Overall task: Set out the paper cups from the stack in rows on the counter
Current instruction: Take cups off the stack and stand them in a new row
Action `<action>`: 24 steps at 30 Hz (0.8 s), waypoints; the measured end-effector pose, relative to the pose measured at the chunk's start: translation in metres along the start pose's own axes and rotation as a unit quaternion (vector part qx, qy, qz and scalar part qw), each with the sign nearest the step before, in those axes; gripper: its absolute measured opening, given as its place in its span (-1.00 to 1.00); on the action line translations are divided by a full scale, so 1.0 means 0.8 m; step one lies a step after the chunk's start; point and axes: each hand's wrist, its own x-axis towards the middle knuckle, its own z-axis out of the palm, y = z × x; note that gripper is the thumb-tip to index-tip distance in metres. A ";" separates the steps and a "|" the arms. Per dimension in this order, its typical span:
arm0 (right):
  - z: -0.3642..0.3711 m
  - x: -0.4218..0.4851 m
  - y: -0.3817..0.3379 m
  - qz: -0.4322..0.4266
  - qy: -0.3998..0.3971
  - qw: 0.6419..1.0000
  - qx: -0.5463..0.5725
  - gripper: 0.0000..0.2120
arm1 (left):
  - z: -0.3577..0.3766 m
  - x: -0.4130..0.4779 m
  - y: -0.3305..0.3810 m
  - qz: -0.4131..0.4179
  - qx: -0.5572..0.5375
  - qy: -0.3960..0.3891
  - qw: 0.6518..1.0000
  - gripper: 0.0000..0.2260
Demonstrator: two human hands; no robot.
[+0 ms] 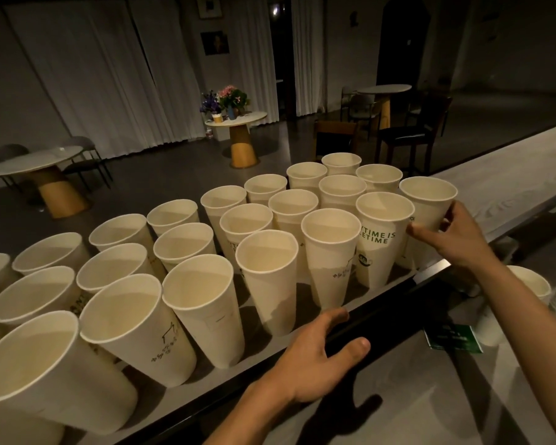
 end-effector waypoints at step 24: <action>0.033 -0.086 -0.011 0.041 -0.037 0.994 -0.093 -0.51 | -0.002 -0.010 0.008 0.007 0.002 -0.022 1.000 -0.15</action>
